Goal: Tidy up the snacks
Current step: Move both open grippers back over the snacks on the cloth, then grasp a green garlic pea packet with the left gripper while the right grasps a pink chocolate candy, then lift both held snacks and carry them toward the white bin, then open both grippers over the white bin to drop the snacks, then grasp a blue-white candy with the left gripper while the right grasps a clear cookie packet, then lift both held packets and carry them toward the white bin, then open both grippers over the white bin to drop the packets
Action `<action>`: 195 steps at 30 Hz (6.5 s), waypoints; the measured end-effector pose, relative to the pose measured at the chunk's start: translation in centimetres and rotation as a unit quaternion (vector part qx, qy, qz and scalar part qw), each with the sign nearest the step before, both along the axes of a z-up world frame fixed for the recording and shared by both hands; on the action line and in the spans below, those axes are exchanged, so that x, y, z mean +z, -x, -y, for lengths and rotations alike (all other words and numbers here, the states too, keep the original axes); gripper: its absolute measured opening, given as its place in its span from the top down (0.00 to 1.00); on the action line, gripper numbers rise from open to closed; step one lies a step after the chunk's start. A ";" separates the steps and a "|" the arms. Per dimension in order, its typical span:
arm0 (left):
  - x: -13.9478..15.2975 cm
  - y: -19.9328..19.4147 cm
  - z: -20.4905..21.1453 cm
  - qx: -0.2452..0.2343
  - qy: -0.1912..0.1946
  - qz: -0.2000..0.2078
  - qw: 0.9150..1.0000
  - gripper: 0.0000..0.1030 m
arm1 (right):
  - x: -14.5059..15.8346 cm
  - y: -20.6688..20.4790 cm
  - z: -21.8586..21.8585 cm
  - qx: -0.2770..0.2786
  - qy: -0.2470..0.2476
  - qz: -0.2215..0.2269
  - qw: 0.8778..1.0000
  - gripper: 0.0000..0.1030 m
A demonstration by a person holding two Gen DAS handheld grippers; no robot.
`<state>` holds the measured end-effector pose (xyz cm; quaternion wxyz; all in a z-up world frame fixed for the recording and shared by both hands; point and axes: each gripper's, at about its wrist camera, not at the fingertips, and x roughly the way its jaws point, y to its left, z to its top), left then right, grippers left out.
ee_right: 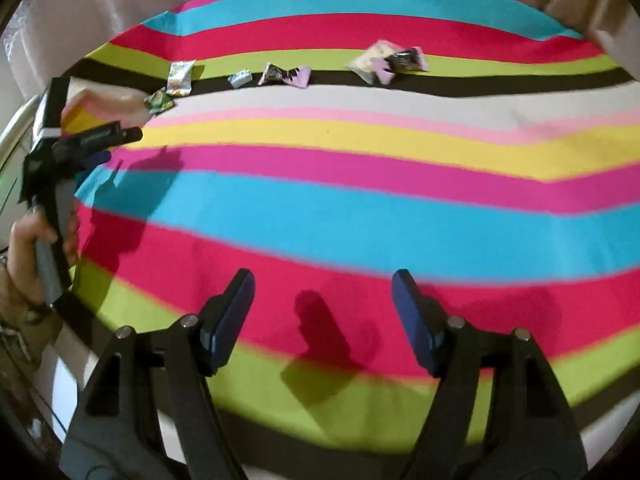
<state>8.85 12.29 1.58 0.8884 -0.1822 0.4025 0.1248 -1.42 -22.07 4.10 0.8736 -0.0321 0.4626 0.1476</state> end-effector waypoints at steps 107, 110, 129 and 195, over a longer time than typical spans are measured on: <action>2.6 5.8 13.0 -0.199 -0.004 0.009 0.980 0.15 | 1.9 -2.6 7.3 -0.076 -0.051 0.005 0.996 0.29; 1.3 0.5 10.4 -0.175 -0.034 0.000 0.984 0.15 | 0.8 -10.6 5.6 -0.103 -0.083 -0.006 0.991 0.26; -1.1 -15.0 9.2 -0.274 -0.188 -0.009 0.943 0.16 | -1.9 -24.8 -0.8 -0.158 -0.016 0.053 0.986 0.59; 7.3 27.5 35.0 -0.475 -0.039 0.069 0.877 0.12 | 9.7 29.0 18.4 -0.182 0.073 0.127 0.972 0.10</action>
